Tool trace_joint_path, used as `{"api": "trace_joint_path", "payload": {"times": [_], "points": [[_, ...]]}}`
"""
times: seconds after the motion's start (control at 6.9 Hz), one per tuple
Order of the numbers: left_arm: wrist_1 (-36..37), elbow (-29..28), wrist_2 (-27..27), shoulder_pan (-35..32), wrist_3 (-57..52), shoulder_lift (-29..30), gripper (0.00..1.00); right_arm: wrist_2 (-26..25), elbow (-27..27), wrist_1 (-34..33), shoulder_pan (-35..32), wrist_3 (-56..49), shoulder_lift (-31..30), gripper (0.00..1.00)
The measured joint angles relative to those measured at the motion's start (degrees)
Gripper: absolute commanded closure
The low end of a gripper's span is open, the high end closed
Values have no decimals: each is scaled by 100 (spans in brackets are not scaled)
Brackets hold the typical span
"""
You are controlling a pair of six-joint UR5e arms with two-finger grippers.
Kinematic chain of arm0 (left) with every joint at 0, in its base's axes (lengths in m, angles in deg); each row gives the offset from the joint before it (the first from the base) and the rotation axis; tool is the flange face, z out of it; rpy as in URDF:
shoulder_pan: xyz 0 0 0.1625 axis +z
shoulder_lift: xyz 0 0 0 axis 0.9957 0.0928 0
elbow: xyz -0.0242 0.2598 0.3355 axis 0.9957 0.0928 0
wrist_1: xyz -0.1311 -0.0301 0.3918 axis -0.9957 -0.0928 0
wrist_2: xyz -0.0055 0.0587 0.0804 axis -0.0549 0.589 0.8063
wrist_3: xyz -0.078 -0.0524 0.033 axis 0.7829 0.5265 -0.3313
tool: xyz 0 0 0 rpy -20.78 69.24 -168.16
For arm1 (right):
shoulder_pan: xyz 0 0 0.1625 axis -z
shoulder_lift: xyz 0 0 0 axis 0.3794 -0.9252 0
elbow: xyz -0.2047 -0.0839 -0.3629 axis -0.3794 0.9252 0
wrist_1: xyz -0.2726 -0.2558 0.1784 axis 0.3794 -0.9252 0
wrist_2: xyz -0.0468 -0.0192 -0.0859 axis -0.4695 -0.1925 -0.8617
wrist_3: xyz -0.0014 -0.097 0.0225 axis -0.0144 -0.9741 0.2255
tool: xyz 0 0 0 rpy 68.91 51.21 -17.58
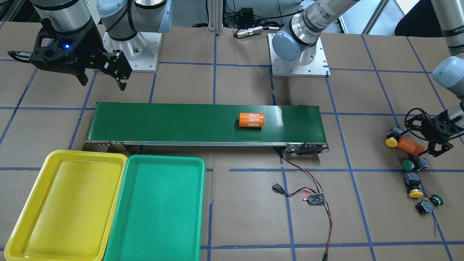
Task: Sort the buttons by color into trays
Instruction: 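Grasp a second orange cylinder from the pile with the left gripper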
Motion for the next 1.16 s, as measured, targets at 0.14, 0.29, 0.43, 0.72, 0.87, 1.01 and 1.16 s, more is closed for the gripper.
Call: {"api": "trace_joint_path", "payload": {"times": [0.14,0.29,0.43,0.72,0.87,1.01,1.16], "points": [[11,-33,9,16,0,51,4,0,0,2,0,0,0,0],[24,-74,11,28,0,102,5,0,0,3,0,0,-2,0],[32,-120,6,32,-2,155,19,0,0,4,0,0,-2,0],[44,-149,-25,32,-11,256,71,0,0,2,0,8,-2,0],[39,-150,-34,22,-6,279,77,2,0,-4,0,14,-2,0],[25,-152,-33,6,5,269,79,8,0,-12,0,14,0,0],[-22,-152,-23,-17,17,224,81,12,0,-18,-1,9,2,0]]}}
